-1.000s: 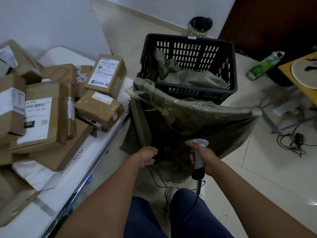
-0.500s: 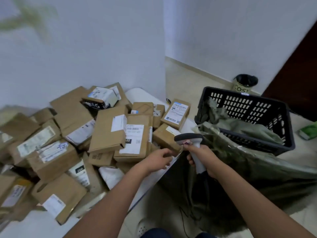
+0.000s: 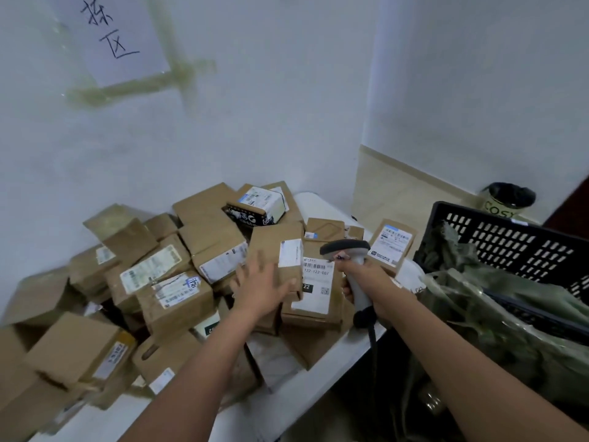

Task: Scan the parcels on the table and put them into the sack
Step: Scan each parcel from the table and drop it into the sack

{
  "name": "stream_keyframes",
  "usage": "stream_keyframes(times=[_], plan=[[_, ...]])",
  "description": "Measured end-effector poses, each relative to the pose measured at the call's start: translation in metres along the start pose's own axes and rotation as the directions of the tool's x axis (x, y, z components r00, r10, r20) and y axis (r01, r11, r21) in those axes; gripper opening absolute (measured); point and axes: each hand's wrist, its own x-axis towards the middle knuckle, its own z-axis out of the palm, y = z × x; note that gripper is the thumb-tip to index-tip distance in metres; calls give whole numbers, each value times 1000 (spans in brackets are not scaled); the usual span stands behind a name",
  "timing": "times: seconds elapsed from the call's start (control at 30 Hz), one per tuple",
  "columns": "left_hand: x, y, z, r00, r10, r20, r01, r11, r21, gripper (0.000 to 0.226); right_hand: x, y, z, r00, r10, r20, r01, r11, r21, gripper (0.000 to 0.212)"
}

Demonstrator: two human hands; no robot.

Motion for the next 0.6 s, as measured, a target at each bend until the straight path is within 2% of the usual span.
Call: stream_keyframes(times=[0.1,0.2,0.43,0.6], plan=[[0,-7,10,991,55,118,-66,993,96,102,2,-3,10,1000,-10,-5,10,1000,6,24],[2,-16,16,982,143,123,-171,949,266,112,5,-3,13,1000,12,-20,-12,999,31,26],[9,-15,20,983,181,21,-175,909,378,99,14,5,14,997,61,-50,-56,995,85,31],[13,-13,25,952,300,-62,-214,795,568,86,13,9,12,995,47,-83,-37,993,113,34]])
